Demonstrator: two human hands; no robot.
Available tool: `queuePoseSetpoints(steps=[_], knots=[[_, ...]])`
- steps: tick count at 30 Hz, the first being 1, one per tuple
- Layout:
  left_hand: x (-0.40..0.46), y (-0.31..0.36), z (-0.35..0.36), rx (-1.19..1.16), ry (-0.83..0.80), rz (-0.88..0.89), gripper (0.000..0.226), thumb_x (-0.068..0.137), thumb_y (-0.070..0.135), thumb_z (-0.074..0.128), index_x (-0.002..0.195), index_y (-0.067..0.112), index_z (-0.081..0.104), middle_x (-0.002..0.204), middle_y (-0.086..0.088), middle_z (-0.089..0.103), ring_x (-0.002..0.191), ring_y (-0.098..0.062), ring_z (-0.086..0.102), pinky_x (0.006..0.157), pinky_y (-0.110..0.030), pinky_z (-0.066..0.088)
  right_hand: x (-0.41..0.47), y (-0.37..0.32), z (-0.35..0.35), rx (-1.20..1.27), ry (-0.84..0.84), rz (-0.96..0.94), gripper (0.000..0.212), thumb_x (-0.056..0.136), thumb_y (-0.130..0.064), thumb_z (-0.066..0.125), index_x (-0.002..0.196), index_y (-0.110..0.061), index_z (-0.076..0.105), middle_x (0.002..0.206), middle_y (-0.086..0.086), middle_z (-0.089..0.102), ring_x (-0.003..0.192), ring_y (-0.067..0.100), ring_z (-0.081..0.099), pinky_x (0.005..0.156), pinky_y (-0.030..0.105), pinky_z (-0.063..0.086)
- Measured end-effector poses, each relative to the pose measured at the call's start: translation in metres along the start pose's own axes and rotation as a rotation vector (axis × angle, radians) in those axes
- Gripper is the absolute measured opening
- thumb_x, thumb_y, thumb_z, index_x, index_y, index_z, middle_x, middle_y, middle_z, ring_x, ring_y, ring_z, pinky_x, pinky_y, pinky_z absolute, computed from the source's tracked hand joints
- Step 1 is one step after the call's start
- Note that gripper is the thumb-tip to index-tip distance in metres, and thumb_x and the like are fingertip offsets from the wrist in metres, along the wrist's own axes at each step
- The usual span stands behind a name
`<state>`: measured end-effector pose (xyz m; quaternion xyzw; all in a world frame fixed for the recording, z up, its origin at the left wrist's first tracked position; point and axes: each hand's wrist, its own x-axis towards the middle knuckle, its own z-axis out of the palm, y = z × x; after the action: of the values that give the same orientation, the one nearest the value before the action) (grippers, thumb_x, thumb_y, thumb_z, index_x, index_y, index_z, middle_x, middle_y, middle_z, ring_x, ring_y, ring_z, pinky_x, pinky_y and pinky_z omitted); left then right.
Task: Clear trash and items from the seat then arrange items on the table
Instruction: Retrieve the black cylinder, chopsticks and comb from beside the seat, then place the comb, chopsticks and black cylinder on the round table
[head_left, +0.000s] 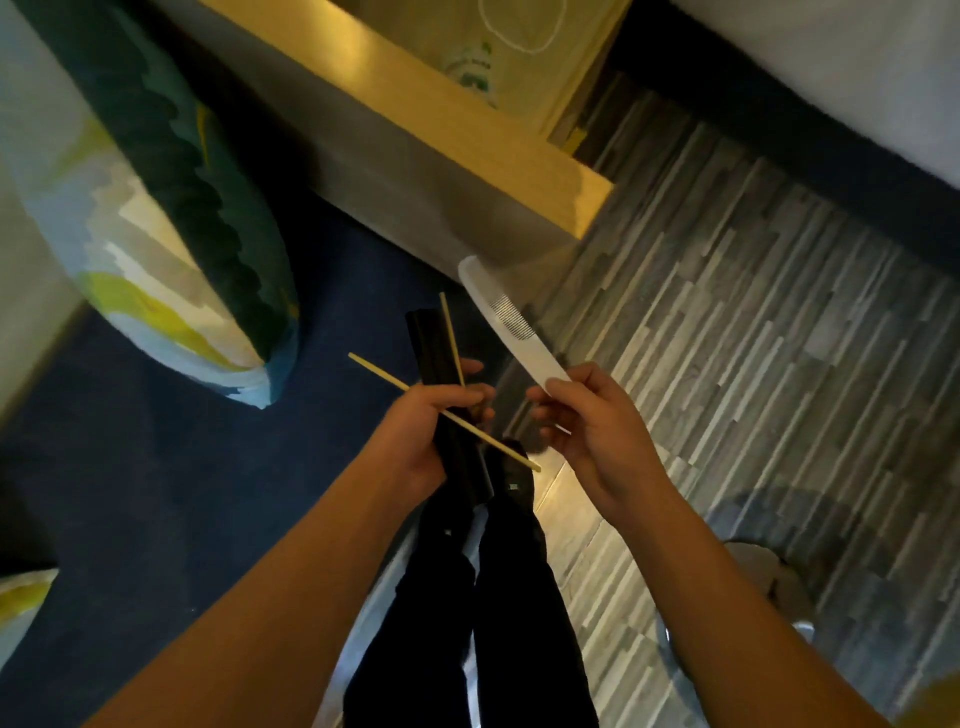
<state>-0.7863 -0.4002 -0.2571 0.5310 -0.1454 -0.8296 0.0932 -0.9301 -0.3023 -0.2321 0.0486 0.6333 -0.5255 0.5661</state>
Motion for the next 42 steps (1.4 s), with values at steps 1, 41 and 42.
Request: queuePoseSetpoints(steps=[1, 41, 42], knots=[[-0.006, -0.003, 0.008, 0.020, -0.003, -0.004, 0.051, 0.069, 0.000, 0.066, 0.119, 0.006, 0.063, 0.082, -0.010, 0.069, 0.068, -0.019, 0.065, 0.068, -0.033, 0.054, -0.011, -0.003, -0.007, 0.004, 0.018, 0.000, 0.019, 0.098, -0.006, 0.058, 0.082, -0.016, 0.055, 0.076, 0.004, 0.075, 0.065, 0.012, 0.064, 0.064, 0.027, 0.049], [-0.502, 0.155, 0.275, 0.527, -0.632, 0.439, 0.028, 0.073, 0.015, 0.081, 0.098, 0.003, 0.076, 0.076, -0.023, 0.064, 0.061, -0.031, 0.062, 0.055, -0.036, 0.052, -0.493, -0.292, 0.058, -0.486, -0.060, -0.724, 0.028, 0.096, -0.019, 0.063, 0.095, -0.046, 0.069, 0.096, -0.006, 0.077, 0.092, 0.014, 0.073, 0.082, 0.027, 0.059], [-0.501, 0.153, 0.280, 0.540, -0.642, 0.459, 0.022, 0.073, 0.018, 0.081, 0.092, 0.006, 0.078, 0.078, -0.023, 0.065, 0.063, -0.031, 0.064, 0.056, -0.036, 0.054, -0.494, -0.293, 0.055, -0.474, -0.053, -0.743, 0.027, 0.094, -0.020, 0.063, 0.096, -0.046, 0.069, 0.095, -0.005, 0.077, 0.091, 0.014, 0.073, 0.081, 0.026, 0.059]])
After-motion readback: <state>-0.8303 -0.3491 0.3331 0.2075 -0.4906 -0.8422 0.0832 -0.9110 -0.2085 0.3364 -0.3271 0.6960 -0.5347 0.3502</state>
